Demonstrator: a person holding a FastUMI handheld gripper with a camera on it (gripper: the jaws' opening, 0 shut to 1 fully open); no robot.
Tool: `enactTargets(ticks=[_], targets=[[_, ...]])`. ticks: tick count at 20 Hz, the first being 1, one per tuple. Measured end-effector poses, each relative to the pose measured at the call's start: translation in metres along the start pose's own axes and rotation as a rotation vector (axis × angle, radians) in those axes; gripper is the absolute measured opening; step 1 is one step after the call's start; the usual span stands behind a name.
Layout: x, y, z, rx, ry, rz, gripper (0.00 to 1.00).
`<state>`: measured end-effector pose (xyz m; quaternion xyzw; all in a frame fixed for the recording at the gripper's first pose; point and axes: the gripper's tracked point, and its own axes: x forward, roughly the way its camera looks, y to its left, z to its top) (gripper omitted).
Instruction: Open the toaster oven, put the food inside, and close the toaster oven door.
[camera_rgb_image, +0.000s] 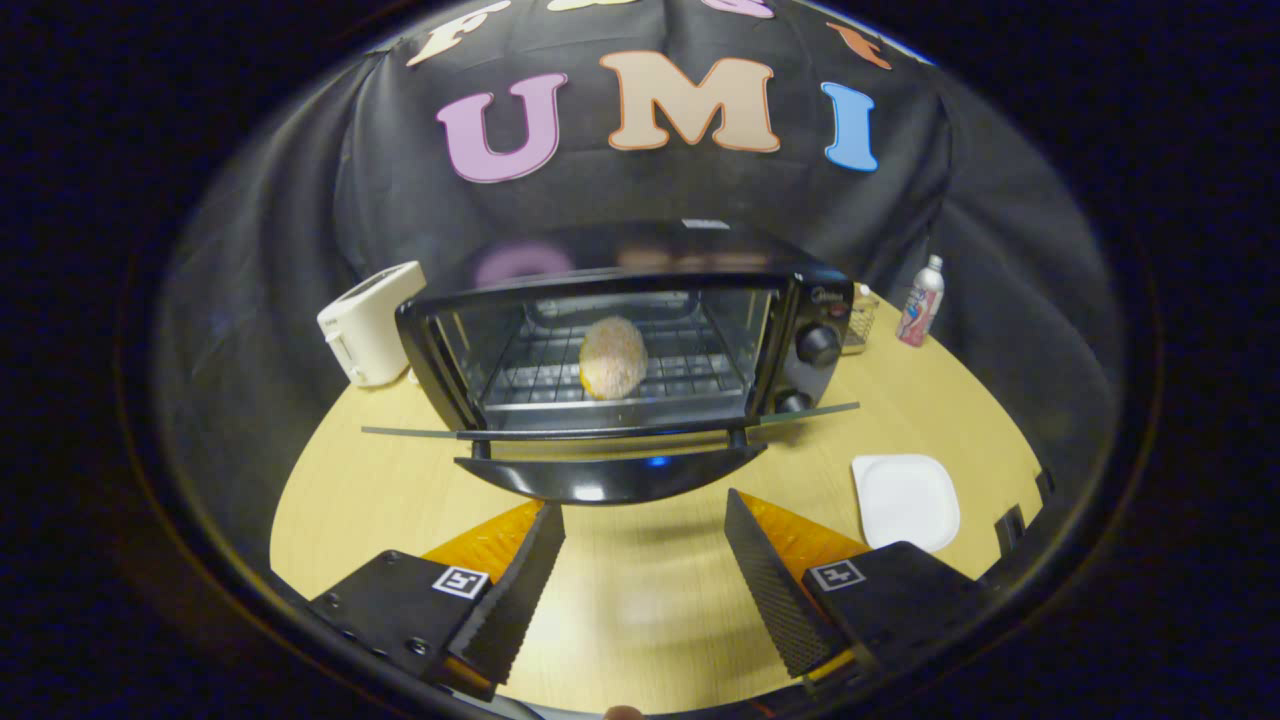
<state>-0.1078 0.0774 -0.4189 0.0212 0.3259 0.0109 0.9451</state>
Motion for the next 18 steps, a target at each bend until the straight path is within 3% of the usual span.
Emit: enactTargets(ticks=[10, 14, 18], targets=[[0.038, 0.004, 0.065, 0.114, -0.089, 0.014, 1.0], [0.031, -0.005, 0.068, 0.066, -0.093, -0.008, 1.0], [0.008, -0.011, 0.098, 0.061, -0.166, 0.006, 1.0]])
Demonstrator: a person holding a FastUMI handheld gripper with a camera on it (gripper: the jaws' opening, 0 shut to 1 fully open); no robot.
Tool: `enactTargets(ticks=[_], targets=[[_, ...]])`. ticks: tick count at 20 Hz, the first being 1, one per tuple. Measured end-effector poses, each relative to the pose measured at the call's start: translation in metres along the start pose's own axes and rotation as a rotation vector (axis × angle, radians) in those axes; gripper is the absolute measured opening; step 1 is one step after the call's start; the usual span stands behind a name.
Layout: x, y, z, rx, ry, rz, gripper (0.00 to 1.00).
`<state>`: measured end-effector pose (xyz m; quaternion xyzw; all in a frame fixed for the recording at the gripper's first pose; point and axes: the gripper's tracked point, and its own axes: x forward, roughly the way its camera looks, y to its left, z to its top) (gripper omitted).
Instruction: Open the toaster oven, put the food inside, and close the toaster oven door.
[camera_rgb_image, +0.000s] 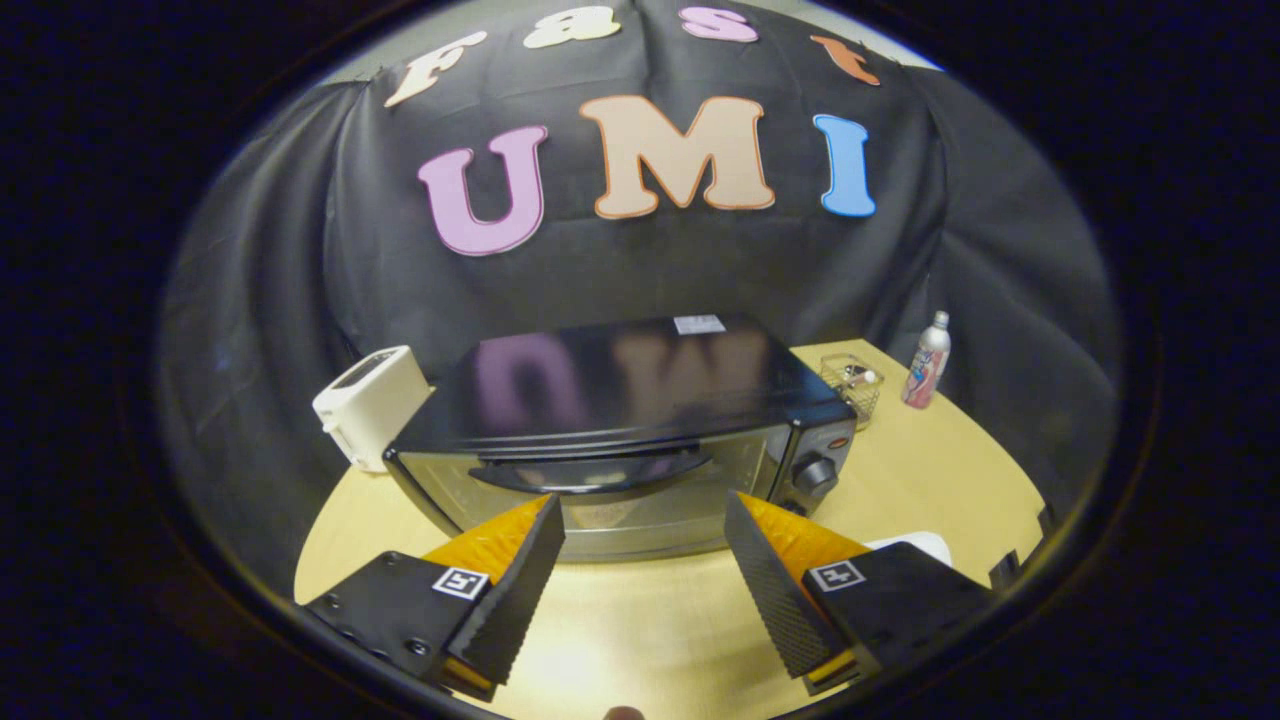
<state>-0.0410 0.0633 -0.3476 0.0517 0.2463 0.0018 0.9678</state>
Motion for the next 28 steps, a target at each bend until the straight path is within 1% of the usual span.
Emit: enactTargets(ticks=[2, 9, 13, 17, 20, 24, 28], targets=[[-0.012, -0.006, 0.029, 0.012, -0.05, -0.005, 1.0], [-0.071, -0.031, 0.192, -0.034, -0.345, -0.071, 1.0], [-0.092, -0.05, 0.261, -0.019, -0.411, -0.117, 1.0], [-0.103, -0.075, 0.308, -0.01, -0.428, -0.16, 1.0], [-0.111, -0.098, 0.336, -0.019, -0.44, -0.209, 1.0], [-0.12, -0.117, 0.37, 0.001, -0.496, -0.229, 1.0], [-0.13, -0.132, 0.385, 0.042, -0.545, -0.232, 1.0]])
